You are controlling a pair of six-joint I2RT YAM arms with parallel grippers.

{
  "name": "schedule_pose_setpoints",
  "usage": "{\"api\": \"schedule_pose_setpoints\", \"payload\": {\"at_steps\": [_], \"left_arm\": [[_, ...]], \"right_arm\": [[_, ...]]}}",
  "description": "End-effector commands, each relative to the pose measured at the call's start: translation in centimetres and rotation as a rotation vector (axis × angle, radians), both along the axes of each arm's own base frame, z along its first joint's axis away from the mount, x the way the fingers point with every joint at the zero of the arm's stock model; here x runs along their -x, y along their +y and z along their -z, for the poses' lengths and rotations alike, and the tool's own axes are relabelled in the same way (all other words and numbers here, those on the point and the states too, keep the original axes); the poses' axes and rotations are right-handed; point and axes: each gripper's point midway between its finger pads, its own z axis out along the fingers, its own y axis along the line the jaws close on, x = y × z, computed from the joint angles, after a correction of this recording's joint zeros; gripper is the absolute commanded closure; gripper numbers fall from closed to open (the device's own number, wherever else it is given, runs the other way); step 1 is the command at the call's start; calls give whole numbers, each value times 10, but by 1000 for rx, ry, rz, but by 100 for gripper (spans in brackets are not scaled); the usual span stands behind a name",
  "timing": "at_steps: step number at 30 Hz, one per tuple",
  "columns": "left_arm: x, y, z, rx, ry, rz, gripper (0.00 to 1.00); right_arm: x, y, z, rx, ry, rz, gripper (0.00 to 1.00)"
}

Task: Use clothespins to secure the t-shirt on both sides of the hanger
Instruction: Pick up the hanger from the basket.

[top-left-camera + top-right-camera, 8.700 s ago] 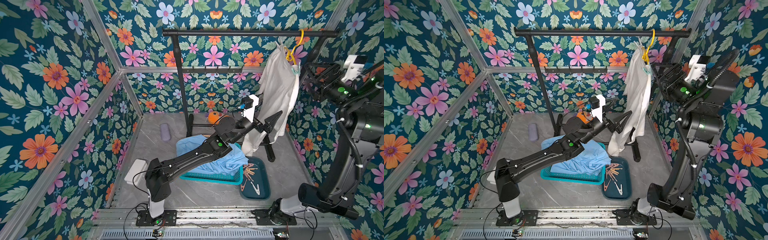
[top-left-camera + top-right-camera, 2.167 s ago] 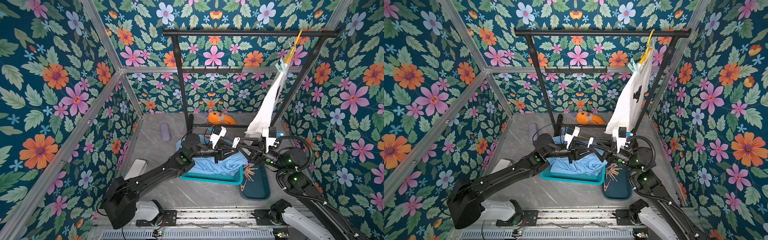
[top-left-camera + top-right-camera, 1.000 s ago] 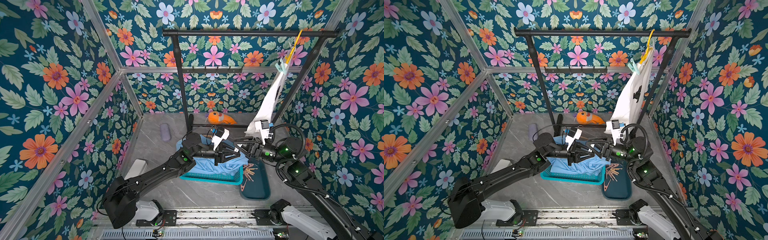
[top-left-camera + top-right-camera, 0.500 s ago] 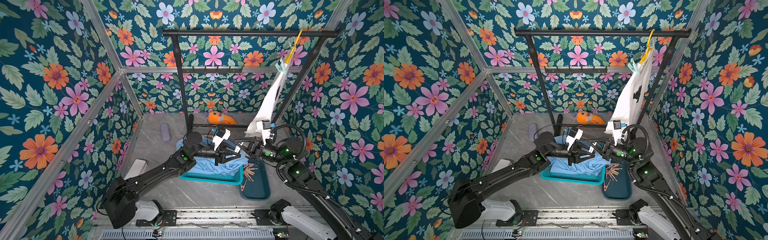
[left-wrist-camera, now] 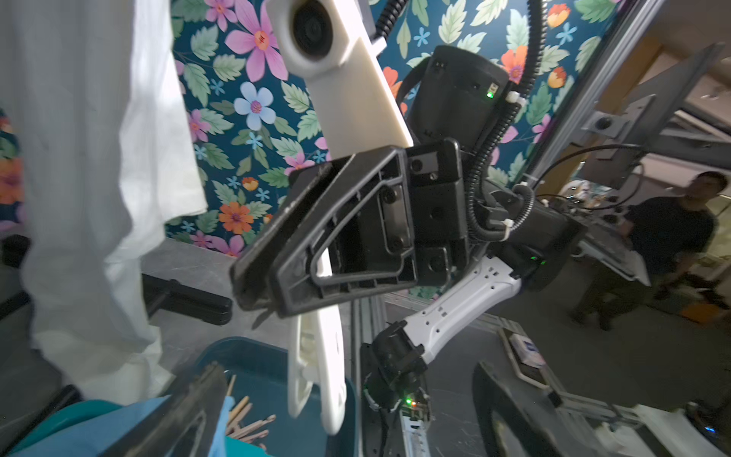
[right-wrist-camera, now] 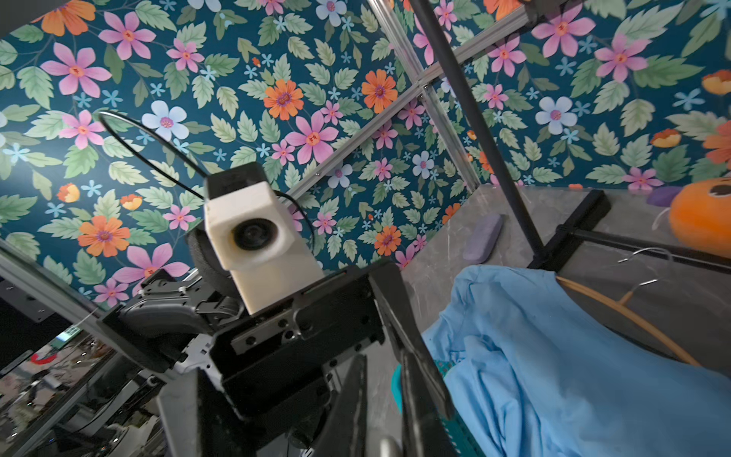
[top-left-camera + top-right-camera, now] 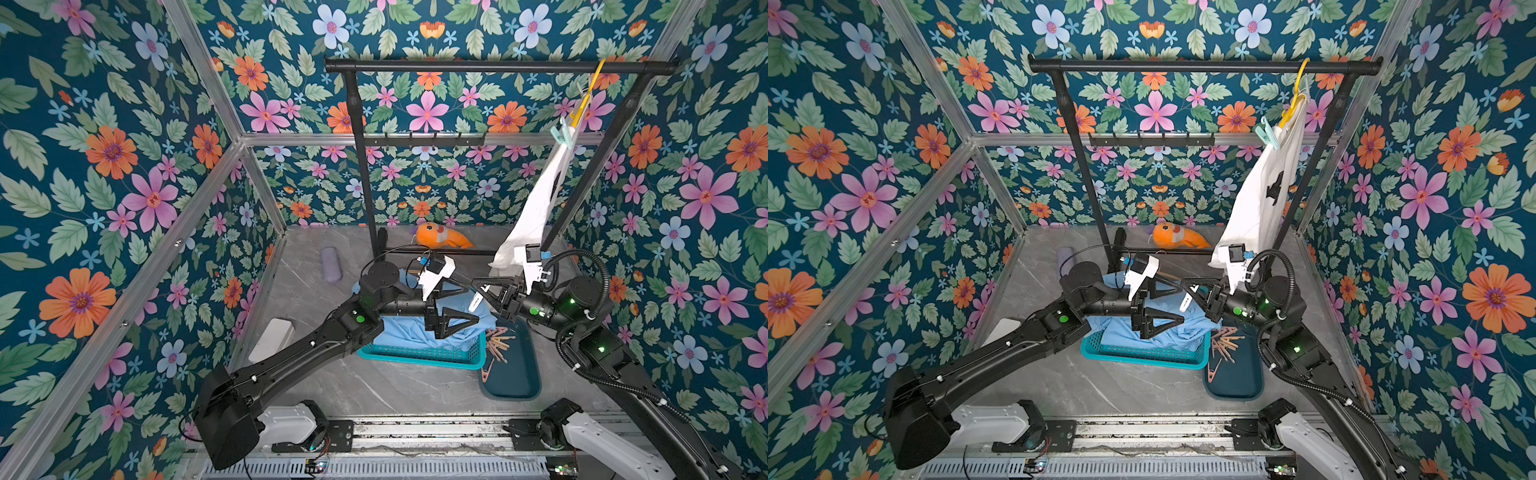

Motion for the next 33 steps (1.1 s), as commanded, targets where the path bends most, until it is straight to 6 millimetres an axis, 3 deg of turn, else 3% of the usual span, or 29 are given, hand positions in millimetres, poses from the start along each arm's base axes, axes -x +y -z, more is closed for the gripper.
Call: {"api": "schedule_pose_setpoints", "payload": {"at_steps": [1,6,15,19,23,29,33], "left_arm": [[-30,16,15,-131,-113,-199,1],[-86,40,36,-256,-113,-341,8],[-208,72,159,-841,-165,-531,20],[-253,86,173,-956,-173,-638,28],[-268,84,189,-1031,-226,-631,27],[-264,80,215,-1114,-283,-539,19],[-276,82,217,-1140,-326,-584,20]], "right_arm": [[-17,-18,14,84,-6,156,100],[-25,-35,38,175,12,265,100],[-31,-26,67,223,38,229,100],[-33,-19,75,222,52,196,100],[-34,-16,79,203,49,182,100],[-37,-13,86,215,58,174,100],[-39,-11,87,215,58,168,100]]}}
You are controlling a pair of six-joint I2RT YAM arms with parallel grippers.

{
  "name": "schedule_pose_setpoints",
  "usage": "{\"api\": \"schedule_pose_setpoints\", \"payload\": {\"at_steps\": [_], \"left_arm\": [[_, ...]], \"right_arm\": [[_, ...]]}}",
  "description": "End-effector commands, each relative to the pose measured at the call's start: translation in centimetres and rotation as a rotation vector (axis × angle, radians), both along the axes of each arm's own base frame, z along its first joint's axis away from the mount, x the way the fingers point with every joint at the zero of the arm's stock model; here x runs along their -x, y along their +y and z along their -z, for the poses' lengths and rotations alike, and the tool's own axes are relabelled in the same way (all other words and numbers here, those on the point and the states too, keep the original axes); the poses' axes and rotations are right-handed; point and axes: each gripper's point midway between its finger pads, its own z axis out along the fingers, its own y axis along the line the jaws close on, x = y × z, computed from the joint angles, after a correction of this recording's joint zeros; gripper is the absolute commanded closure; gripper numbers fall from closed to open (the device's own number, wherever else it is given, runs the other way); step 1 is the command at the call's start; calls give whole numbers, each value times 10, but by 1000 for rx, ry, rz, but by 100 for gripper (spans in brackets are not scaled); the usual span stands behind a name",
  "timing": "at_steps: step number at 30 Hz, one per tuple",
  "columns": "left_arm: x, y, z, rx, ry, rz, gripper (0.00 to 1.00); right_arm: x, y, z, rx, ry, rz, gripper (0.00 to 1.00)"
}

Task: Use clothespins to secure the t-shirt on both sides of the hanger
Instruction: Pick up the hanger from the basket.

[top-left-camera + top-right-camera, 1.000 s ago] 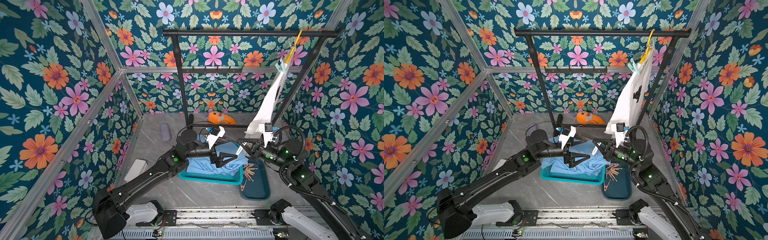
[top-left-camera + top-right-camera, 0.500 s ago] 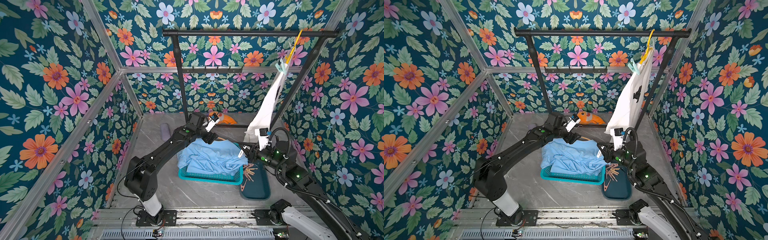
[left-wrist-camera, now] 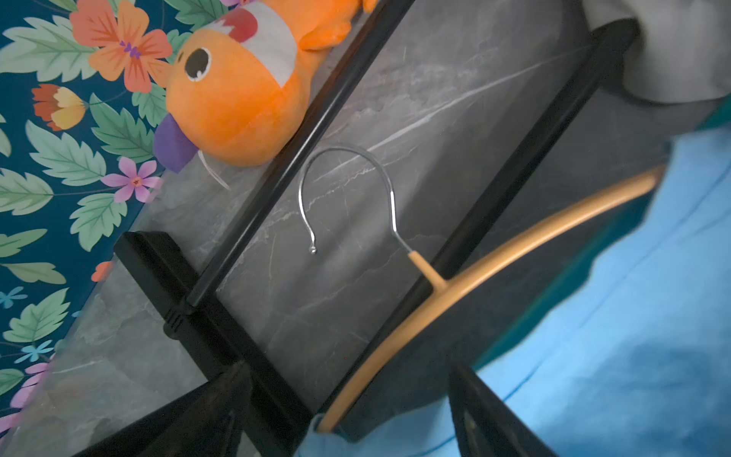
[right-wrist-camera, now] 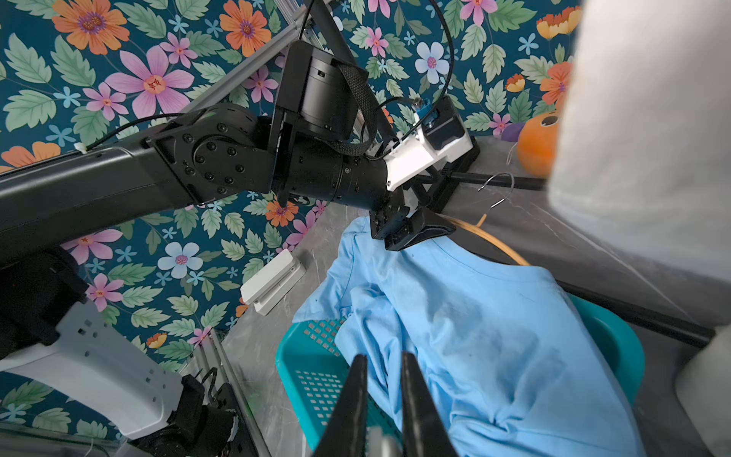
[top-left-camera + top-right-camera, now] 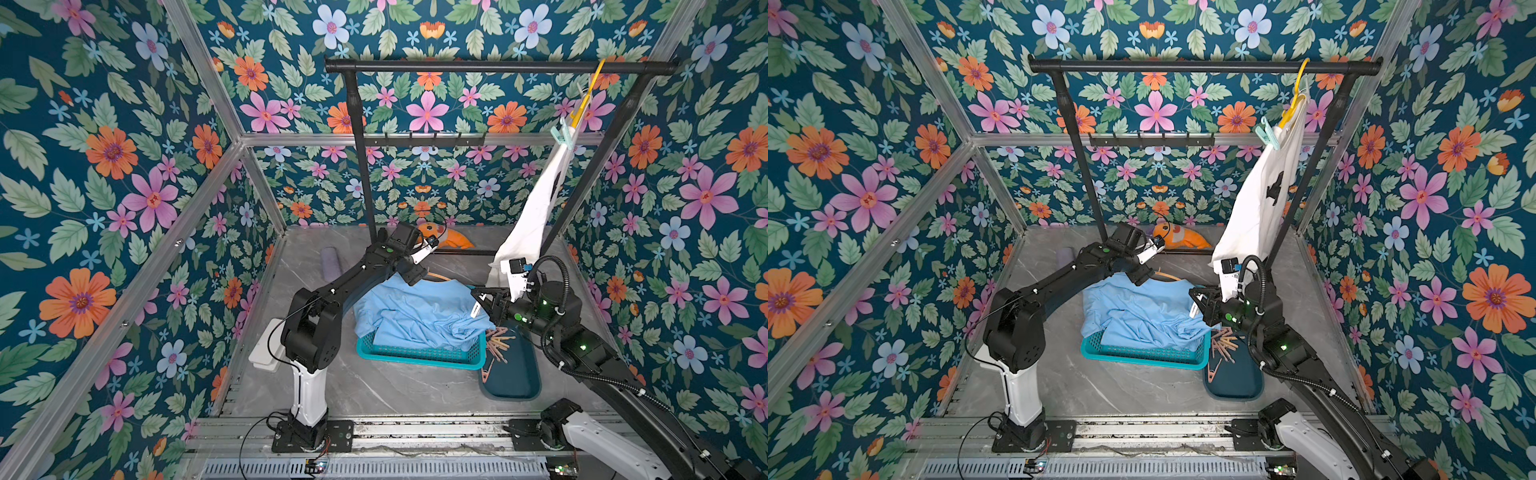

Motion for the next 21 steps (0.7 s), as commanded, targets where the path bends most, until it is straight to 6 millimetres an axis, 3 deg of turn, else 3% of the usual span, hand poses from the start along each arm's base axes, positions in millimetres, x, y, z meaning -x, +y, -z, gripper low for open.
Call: {"api": "schedule_pose_setpoints", "payload": {"at_steps": [1,6,14,19,21], "left_arm": [[-11,3,-1,-53,-53,-7,21],[-8,-8,7,-65,-44,47,23],[0,-9,24,-99,-12,101,29],[-2,-13,29,-100,-14,112,51],[-1,-14,30,-96,-15,116,55]], "right_arm": [[0,4,-8,-13,-40,-25,100],[0,5,-6,-10,-37,-28,100],[1,3,-6,-1,-43,-23,100],[1,1,-6,0,-48,-18,100],[2,1,-7,3,-54,-15,100]]}}
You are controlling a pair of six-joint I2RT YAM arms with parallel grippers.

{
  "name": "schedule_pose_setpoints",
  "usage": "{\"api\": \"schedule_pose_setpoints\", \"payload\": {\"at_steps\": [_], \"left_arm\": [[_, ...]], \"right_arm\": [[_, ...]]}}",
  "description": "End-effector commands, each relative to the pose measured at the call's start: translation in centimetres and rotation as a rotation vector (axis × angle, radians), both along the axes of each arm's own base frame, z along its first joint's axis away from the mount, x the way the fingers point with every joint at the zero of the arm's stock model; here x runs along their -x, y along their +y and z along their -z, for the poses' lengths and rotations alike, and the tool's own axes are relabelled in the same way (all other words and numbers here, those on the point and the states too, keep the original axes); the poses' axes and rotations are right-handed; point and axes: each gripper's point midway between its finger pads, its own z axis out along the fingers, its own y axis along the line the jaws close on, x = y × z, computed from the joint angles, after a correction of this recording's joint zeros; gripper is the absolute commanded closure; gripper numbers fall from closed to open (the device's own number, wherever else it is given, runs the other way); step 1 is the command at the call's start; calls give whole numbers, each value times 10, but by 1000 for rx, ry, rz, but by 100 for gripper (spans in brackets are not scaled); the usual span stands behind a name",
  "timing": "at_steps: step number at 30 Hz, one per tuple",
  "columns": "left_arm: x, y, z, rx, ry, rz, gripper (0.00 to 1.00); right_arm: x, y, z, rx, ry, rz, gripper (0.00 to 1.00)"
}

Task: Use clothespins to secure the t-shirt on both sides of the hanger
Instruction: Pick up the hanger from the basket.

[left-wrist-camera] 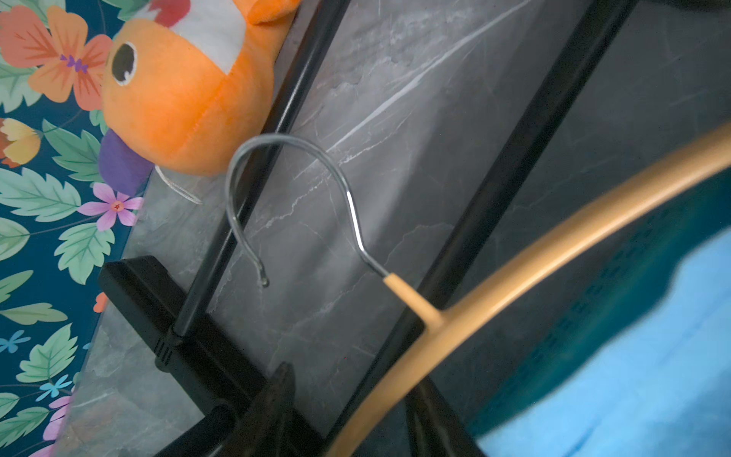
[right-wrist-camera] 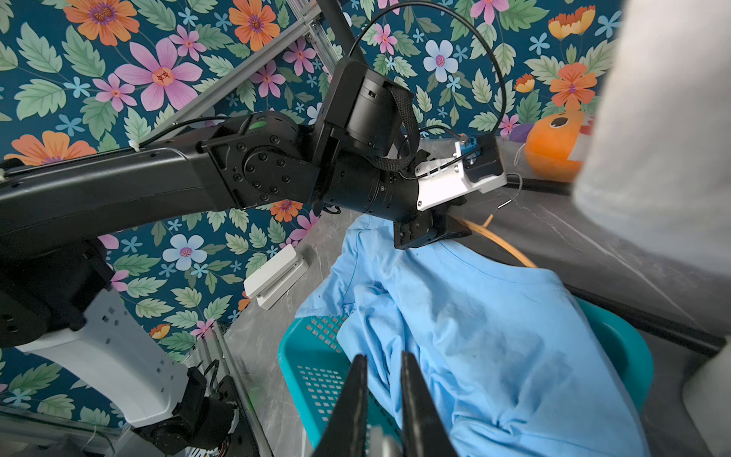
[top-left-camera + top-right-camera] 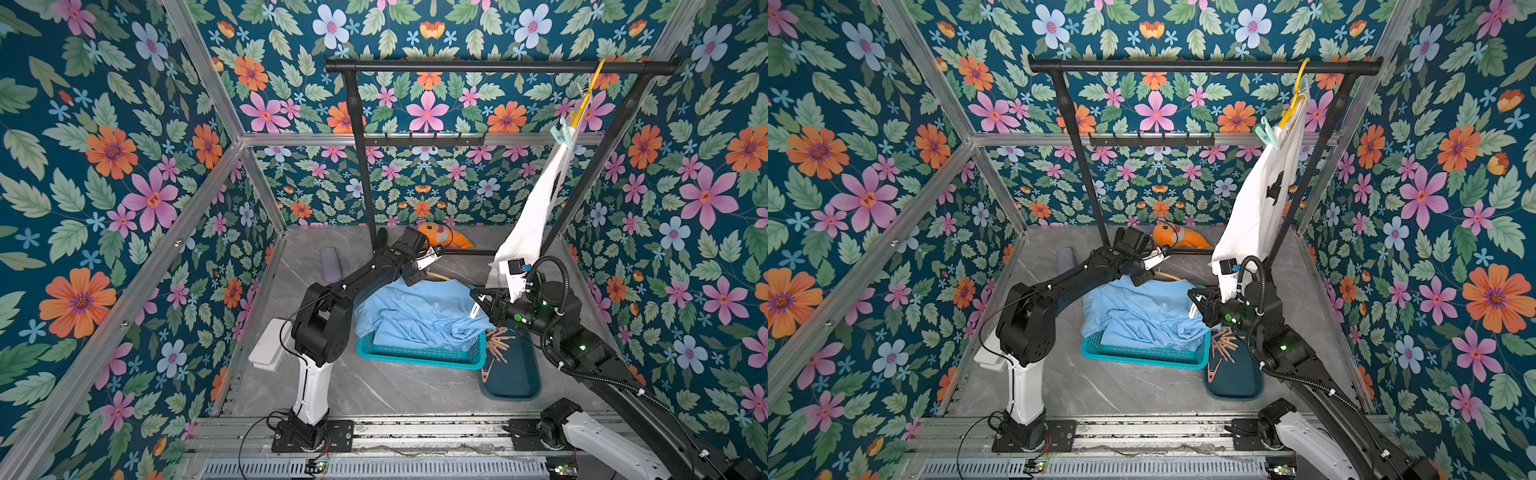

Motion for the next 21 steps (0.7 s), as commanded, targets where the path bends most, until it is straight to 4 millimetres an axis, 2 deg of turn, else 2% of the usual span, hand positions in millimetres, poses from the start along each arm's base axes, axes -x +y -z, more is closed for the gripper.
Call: {"api": "schedule_pose_setpoints", "payload": {"at_steps": [1,4,5,7,9,13,16,21], "left_arm": [[2,-5,-1,9,-10,30,59],[4,-7,-9,11,-43,40,70],[3,-7,-14,19,-60,38,77],[5,-9,-25,45,-94,43,91],[7,-10,-40,85,-140,51,98],[17,-5,-74,171,-246,64,100],[29,-1,-91,221,-313,92,100],[32,17,-95,159,-402,79,100]], "right_arm": [[-1,-1,-8,-2,-41,9,100],[-1,-3,-10,2,-49,11,100],[-1,-3,-11,1,-52,12,100],[-1,-2,-13,-2,-61,10,100],[-1,-2,-14,0,-66,9,100],[1,-3,-21,-5,-86,5,100],[2,-5,-26,-2,-108,10,100],[4,-6,-28,-7,-113,17,100]]}}
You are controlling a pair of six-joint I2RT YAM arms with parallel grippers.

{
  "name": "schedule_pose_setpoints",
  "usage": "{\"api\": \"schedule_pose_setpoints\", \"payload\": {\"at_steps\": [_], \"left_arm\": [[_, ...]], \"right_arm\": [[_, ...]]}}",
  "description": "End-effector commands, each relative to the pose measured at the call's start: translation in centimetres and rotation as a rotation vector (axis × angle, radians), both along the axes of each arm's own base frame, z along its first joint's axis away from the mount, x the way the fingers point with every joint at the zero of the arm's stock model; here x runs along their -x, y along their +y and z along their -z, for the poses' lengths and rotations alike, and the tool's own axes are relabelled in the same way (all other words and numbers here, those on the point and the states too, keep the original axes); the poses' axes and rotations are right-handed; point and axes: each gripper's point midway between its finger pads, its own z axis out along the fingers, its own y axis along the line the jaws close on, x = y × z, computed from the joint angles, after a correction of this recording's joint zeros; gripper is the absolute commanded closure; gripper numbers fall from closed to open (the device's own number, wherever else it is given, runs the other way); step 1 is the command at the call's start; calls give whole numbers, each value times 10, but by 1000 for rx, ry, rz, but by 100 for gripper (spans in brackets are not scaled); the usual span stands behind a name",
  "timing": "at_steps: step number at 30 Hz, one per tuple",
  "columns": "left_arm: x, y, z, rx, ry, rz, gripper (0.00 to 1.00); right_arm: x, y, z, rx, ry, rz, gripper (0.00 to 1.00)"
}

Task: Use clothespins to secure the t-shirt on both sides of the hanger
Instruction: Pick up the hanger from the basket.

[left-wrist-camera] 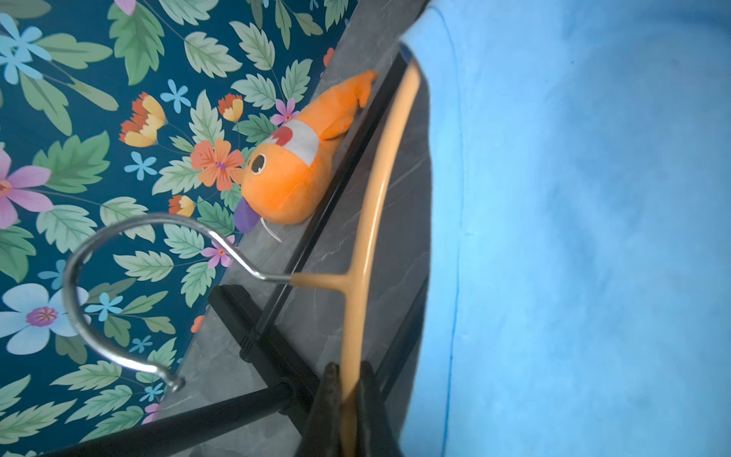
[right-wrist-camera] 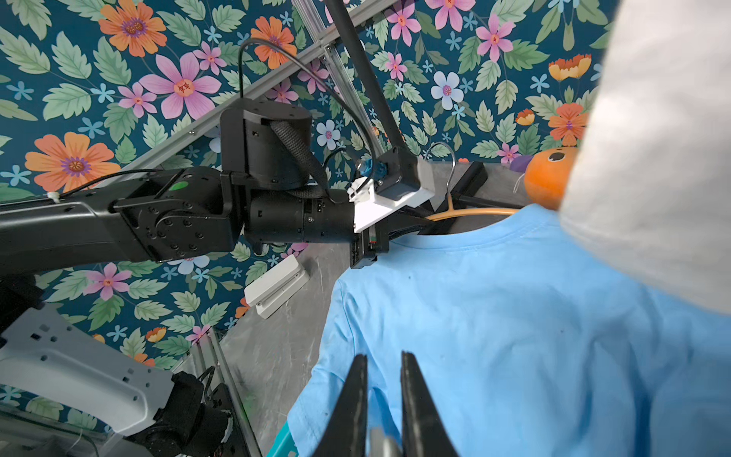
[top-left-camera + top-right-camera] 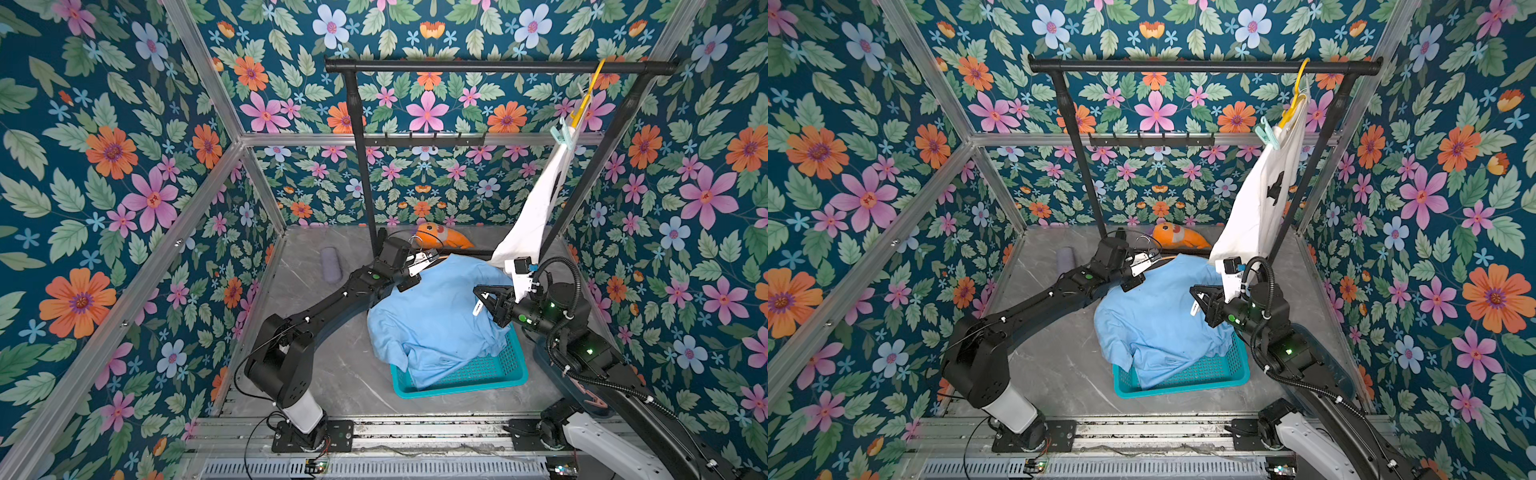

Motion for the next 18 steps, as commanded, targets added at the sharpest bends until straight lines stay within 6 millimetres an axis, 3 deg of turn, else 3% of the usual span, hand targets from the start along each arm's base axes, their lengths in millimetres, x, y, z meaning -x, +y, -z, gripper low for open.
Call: {"api": "schedule_pose_setpoints", "payload": {"at_steps": [1,5,11,15,18], "left_arm": [[-10,7,-21,-16,-135,-22,100],[-6,20,-40,-50,-238,-24,100],[18,32,-71,-51,-364,42,100],[39,37,-95,-3,-427,84,100],[56,40,-106,26,-478,131,100]], "right_arm": [[-1,-1,-8,-9,-36,10,100],[-2,-1,-9,2,-40,10,100],[1,2,-23,19,-86,-22,100],[5,7,-41,42,-155,-71,100],[10,10,-66,49,-240,-100,100]]}}
